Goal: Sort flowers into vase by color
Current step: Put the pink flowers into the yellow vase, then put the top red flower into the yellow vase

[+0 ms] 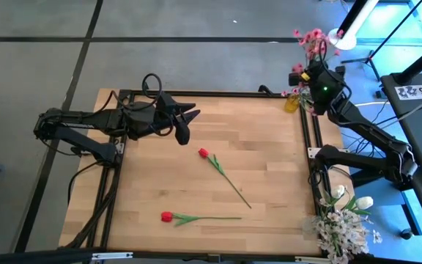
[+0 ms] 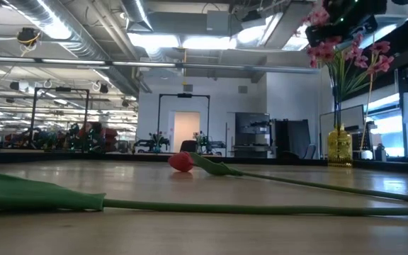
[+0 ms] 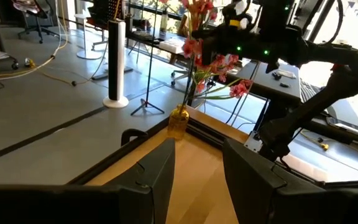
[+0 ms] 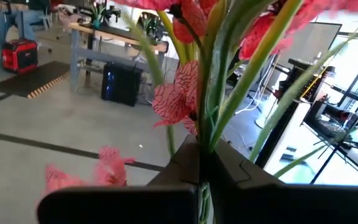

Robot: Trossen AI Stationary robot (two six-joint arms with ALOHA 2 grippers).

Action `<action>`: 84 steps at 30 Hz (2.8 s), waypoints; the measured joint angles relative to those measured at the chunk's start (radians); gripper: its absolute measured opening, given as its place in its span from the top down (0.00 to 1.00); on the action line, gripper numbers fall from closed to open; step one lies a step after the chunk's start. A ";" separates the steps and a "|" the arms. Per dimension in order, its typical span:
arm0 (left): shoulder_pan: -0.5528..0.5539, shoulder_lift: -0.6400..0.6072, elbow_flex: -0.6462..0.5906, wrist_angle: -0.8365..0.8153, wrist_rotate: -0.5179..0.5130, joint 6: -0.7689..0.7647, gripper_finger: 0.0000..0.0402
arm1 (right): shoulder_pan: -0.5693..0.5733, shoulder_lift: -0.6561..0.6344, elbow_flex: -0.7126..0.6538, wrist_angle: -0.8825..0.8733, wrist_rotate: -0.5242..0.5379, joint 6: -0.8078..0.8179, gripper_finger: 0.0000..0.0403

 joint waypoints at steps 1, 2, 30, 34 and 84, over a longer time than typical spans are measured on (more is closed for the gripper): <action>0.000 0.000 0.000 0.000 0.001 0.000 0.67 | -0.001 0.000 -0.004 0.003 0.000 0.002 0.98; 0.000 0.000 0.000 0.000 0.001 -0.001 0.67 | -0.001 0.000 -0.005 0.007 0.000 0.005 0.98; 0.000 0.000 0.000 0.005 0.004 0.005 0.67 | -0.001 -0.002 -0.050 -0.021 0.004 0.030 0.84; 0.000 0.000 0.000 0.005 0.004 0.005 0.67 | -0.001 -0.006 0.000 -0.128 -0.022 0.107 0.70; -0.022 0.014 0.000 0.009 0.262 -0.021 0.67 | 0.016 0.093 0.697 -0.950 -0.855 0.288 0.30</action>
